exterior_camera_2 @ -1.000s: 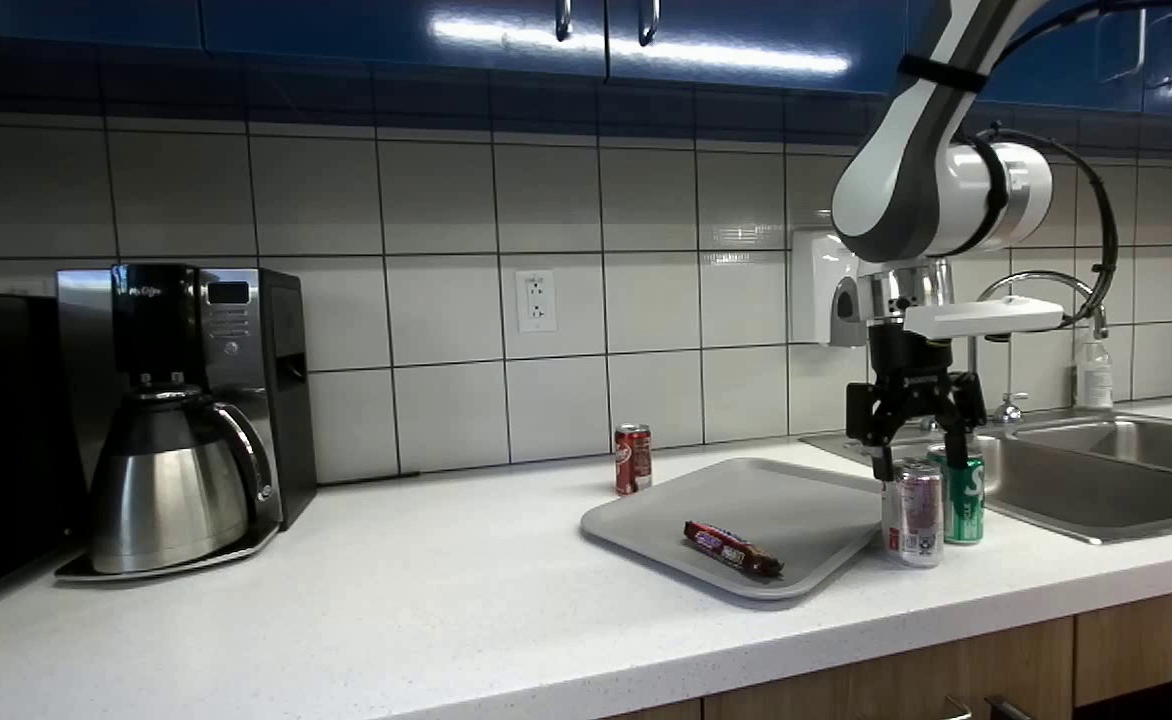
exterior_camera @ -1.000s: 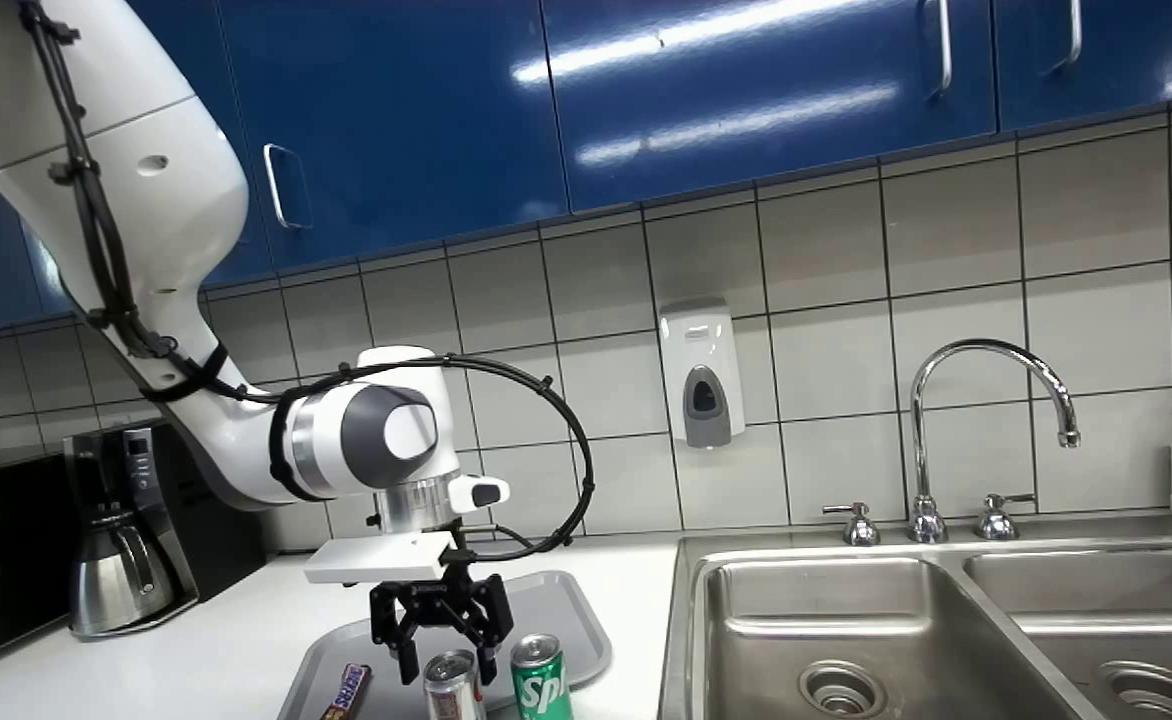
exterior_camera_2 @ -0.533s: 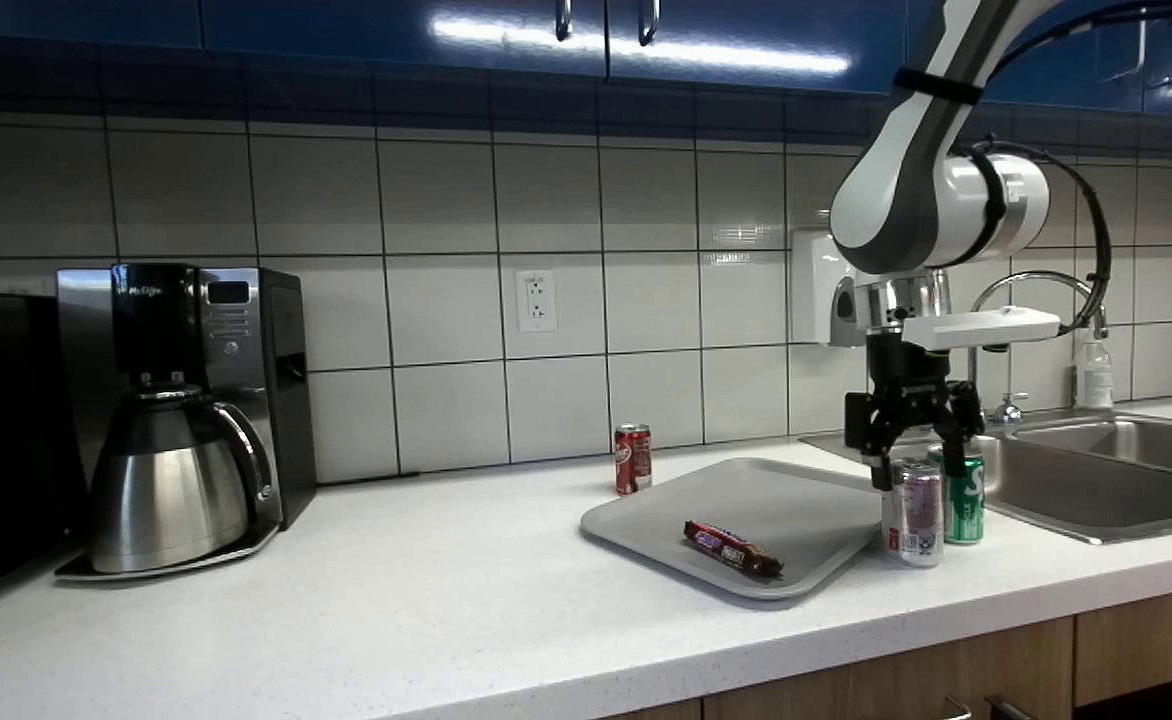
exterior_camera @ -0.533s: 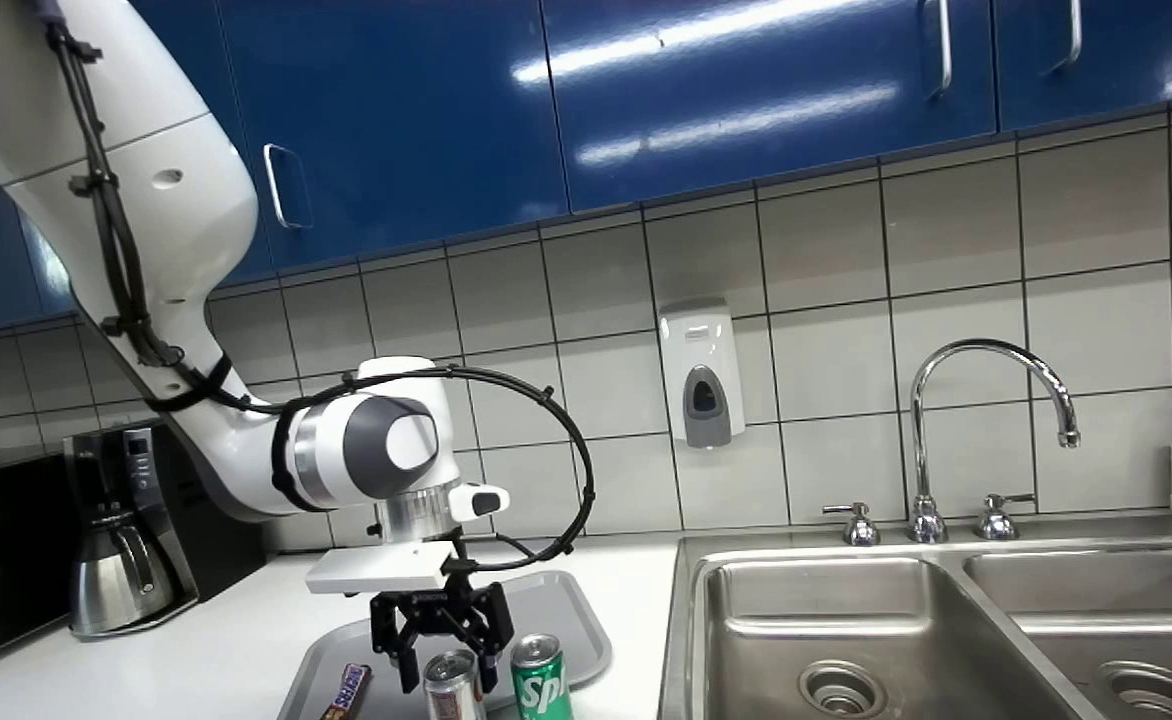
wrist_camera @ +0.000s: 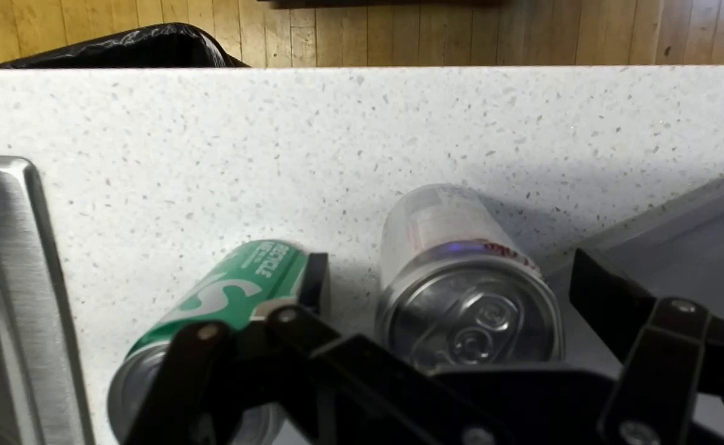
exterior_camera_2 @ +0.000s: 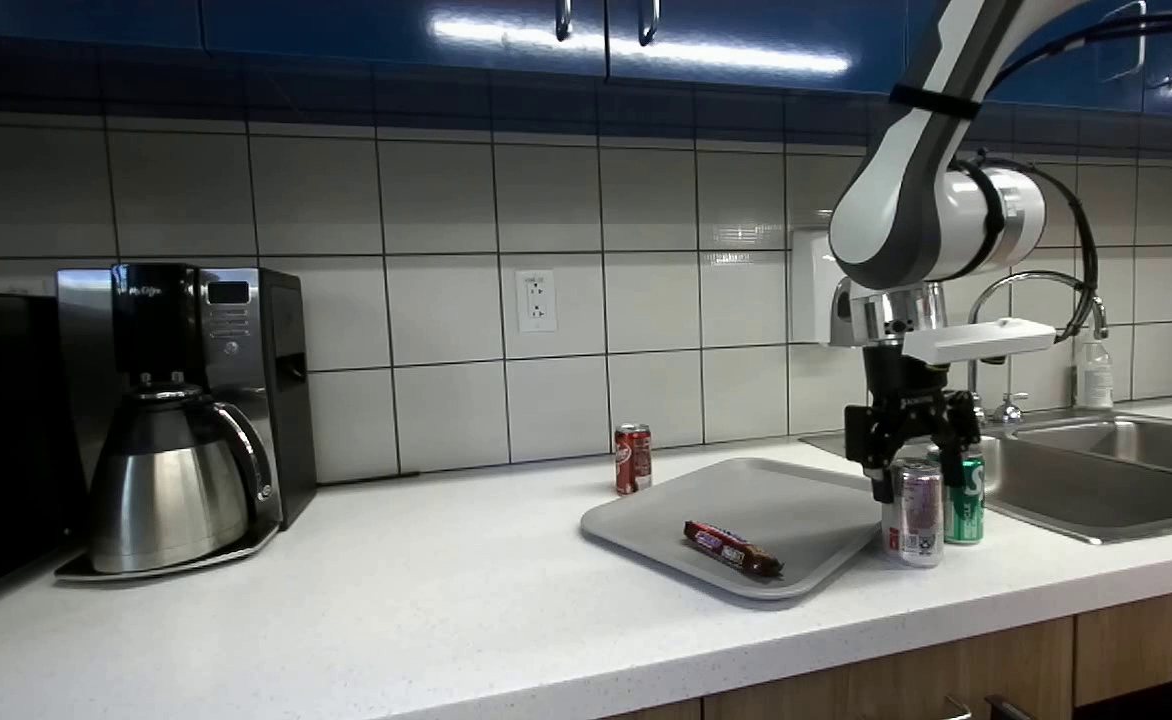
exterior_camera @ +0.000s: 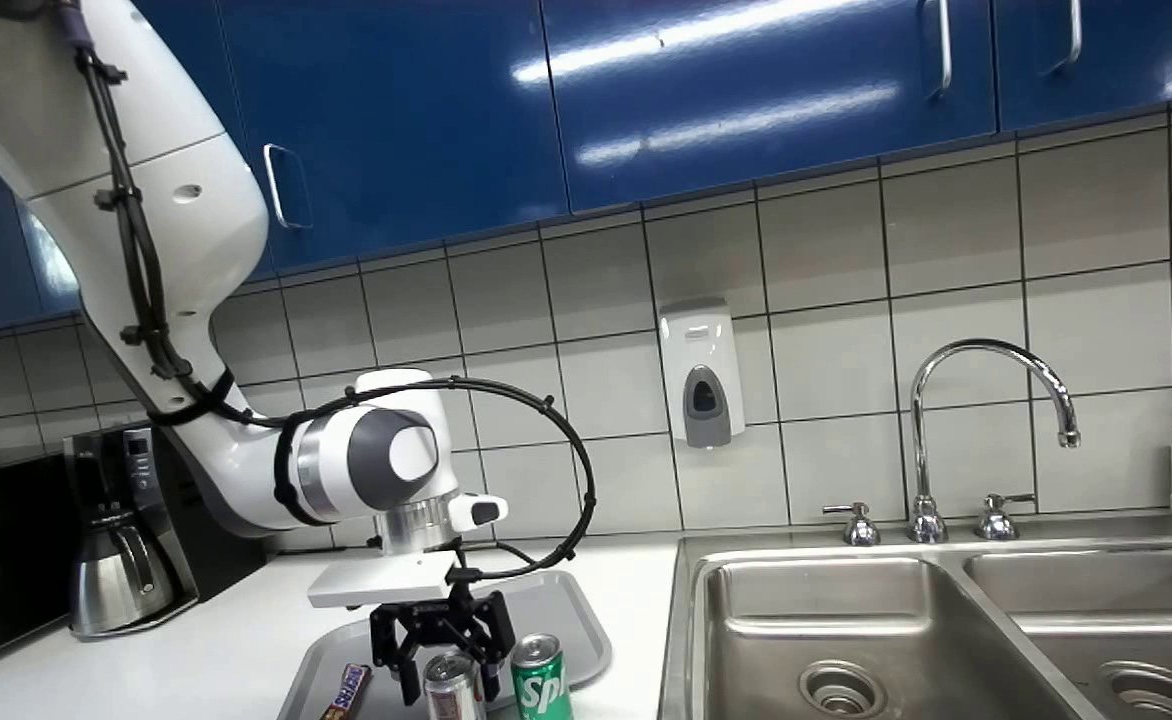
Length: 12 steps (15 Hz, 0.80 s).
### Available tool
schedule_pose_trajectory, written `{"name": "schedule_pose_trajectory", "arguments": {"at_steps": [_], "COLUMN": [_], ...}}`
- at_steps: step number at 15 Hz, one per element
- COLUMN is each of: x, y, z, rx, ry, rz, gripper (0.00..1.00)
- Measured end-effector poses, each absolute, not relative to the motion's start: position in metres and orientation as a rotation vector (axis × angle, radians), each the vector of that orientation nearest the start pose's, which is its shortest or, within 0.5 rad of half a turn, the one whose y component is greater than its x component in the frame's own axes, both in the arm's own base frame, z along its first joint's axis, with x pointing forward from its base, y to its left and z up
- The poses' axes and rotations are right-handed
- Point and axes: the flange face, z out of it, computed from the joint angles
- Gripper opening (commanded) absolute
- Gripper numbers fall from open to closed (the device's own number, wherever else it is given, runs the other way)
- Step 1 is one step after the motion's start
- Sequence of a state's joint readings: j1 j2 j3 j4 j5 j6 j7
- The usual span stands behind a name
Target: Put the cans on the grey tray.
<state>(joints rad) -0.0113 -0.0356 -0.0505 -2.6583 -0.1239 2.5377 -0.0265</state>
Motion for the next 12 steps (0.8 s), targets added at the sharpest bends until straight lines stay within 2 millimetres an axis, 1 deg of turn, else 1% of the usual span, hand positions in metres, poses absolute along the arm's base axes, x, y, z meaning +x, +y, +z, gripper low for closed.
{"name": "schedule_pose_trajectory", "arguments": {"at_steps": [1, 2, 3, 4, 5, 6, 7, 12], "x": [0.4114, 0.4118, 0.4125, 0.4132, 0.4138, 0.4144, 0.4151, 0.4163], "y": [-0.0237, -0.0235, -0.0232, -0.0229, -0.0224, -0.0219, -0.0214, -0.0185], "z": [0.2442, 0.2435, 0.243, 0.2428, 0.2429, 0.2433, 0.2439, 0.2449], "rx": [-3.197, -3.197, -3.197, -3.197, -3.197, -3.197, -3.197, -3.183], "ry": [-0.113, -0.113, -0.115, -0.116, -0.118, -0.12, -0.122, -0.122], "rz": [0.14, 0.14, 0.138, 0.136, 0.133, 0.129, 0.126, 0.124], "gripper": [0.75, 0.72, 0.66, 0.58, 0.49, 0.42, 0.38, 0.38]}}
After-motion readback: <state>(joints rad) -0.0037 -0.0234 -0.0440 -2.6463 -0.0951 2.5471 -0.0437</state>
